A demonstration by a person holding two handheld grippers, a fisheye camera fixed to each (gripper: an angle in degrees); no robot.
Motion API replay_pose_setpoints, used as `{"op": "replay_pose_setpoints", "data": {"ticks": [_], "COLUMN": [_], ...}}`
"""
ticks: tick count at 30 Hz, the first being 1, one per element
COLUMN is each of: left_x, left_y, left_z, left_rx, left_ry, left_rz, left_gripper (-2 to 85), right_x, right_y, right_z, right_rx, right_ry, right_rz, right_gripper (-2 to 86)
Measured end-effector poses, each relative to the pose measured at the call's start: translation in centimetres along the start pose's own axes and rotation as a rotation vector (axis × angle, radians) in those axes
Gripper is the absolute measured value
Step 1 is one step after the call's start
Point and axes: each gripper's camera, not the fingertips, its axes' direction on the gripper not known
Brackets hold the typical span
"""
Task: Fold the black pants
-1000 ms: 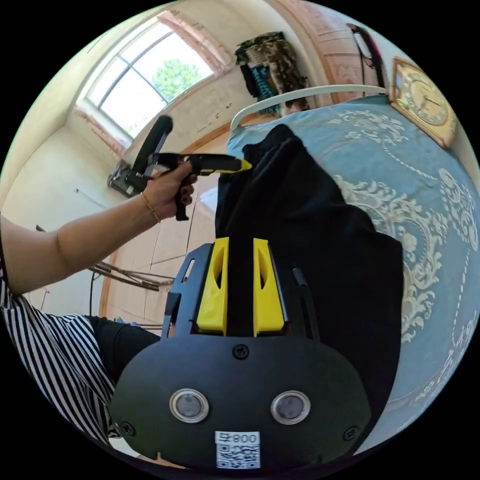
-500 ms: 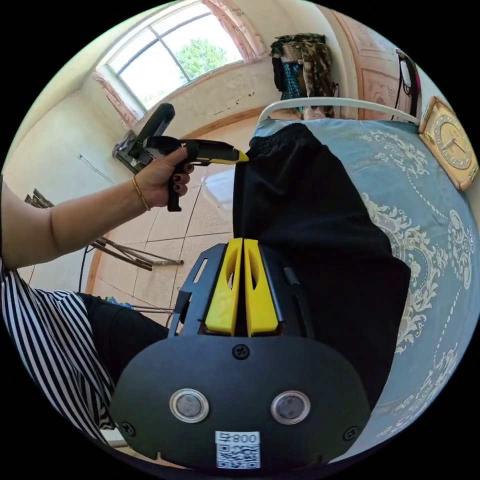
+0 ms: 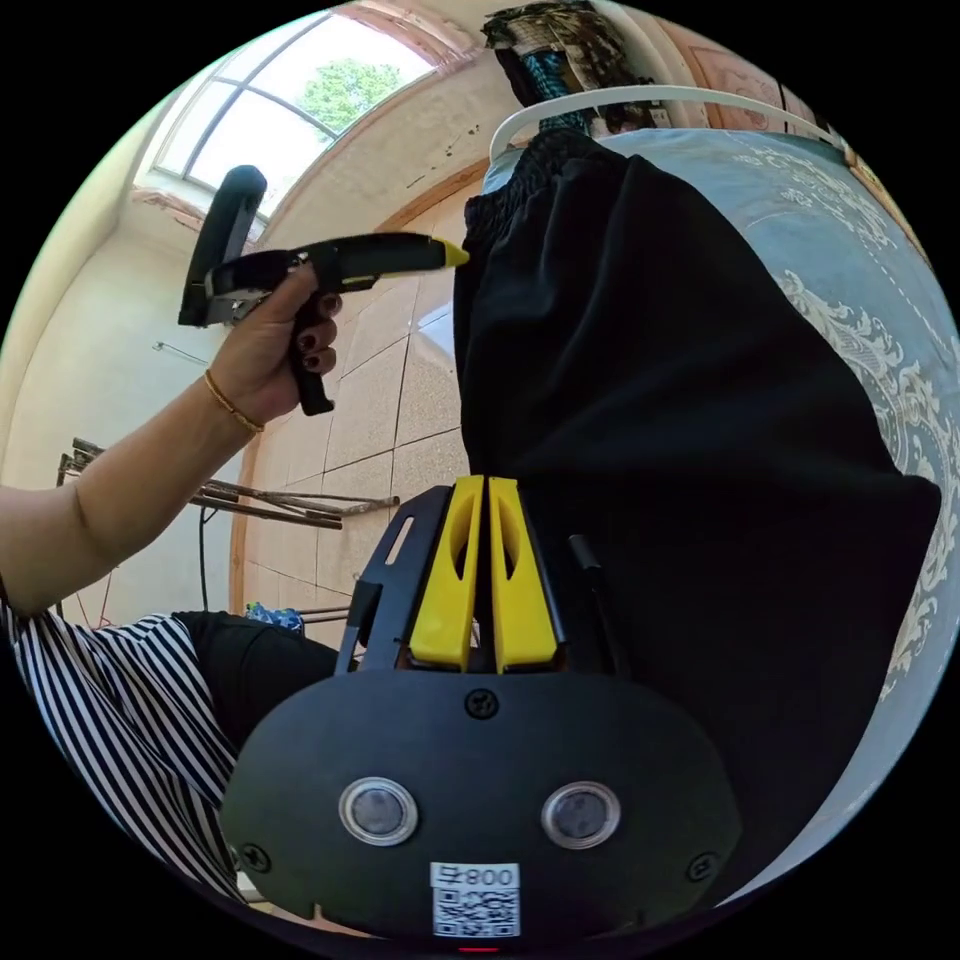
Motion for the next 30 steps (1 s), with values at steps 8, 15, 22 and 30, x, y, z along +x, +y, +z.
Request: {"op": "replay_pose_setpoints", "data": {"ticks": [8, 15, 22, 30], "left_x": [7.6, 25.3, 34.7, 43.3], "left_y": [1.7, -0.6, -2.5, 0.5], "left_z": [0.4, 9.1, 17.4, 22.8], "left_rx": [0.133, 0.029, -0.095, -0.124], "left_ry": [0.108, 0.280, 0.140, 0.104], "left_rz": [0.093, 0.497, 0.555, 0.598], "left_gripper": [0.1, 0.1, 0.1, 0.2], "right_x": [2.2, 4.9, 4.8, 1.0], "right_y": [12.8, 24.8, 32.6, 39.6], "right_z": [-8.8, -11.1, -10.0, -11.5], "right_rx": [0.253, 0.260, 0.340, 0.421], "right_ry": [0.031, 0.172, 0.183, 0.257], "right_rz": [0.238, 0.546, 0.681, 0.694], "right_gripper": [2.0, 1.0, 0.3, 0.1]}}
